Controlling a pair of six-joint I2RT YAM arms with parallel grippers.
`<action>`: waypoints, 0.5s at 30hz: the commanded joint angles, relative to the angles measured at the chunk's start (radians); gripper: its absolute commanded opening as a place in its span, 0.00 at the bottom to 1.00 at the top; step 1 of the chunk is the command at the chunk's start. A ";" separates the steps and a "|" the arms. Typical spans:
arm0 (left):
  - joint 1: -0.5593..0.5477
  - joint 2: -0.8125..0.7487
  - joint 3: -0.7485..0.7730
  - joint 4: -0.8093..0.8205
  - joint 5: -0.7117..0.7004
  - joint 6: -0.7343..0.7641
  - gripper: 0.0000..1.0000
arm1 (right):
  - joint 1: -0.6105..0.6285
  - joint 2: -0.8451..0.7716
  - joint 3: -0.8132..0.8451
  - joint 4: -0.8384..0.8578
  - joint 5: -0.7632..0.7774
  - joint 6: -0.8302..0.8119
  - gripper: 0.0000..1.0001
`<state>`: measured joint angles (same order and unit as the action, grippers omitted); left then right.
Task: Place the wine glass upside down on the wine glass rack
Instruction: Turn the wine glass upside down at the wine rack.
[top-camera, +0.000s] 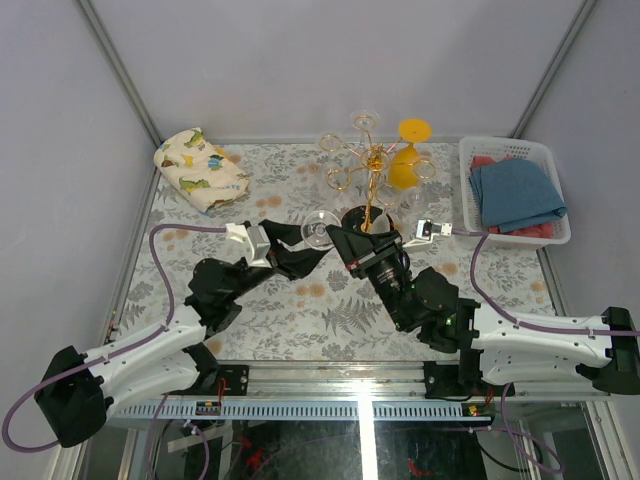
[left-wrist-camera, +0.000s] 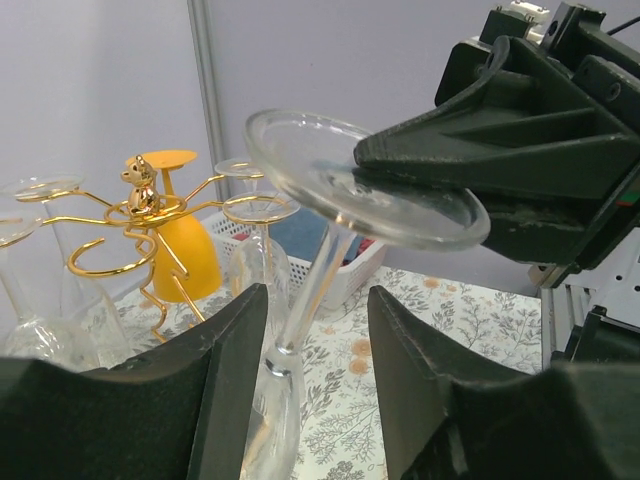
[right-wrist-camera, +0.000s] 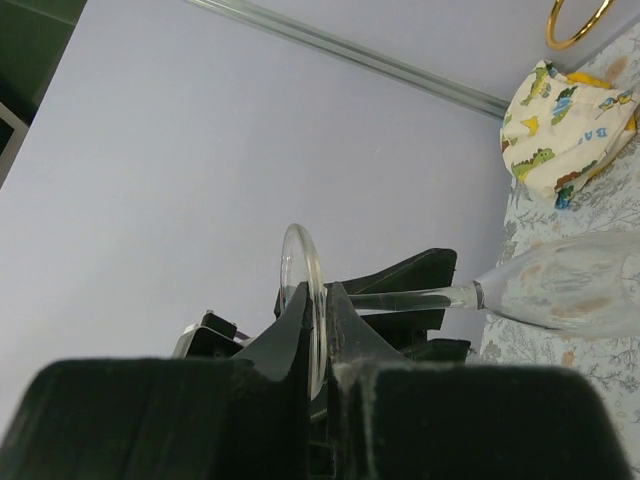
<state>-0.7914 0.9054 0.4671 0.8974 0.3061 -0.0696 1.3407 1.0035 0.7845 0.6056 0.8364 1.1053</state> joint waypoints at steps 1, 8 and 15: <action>-0.005 0.001 0.045 -0.004 -0.038 0.052 0.42 | -0.003 -0.028 0.031 0.010 0.035 0.082 0.00; -0.006 0.013 0.065 -0.037 -0.058 0.062 0.32 | -0.003 -0.037 0.029 0.005 0.036 0.095 0.00; -0.006 0.013 0.060 -0.055 -0.063 0.069 0.28 | -0.003 -0.056 0.027 0.008 0.022 0.107 0.00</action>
<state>-0.7914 0.9184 0.4992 0.8330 0.2726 -0.0338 1.3399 0.9840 0.7845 0.5556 0.8360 1.1645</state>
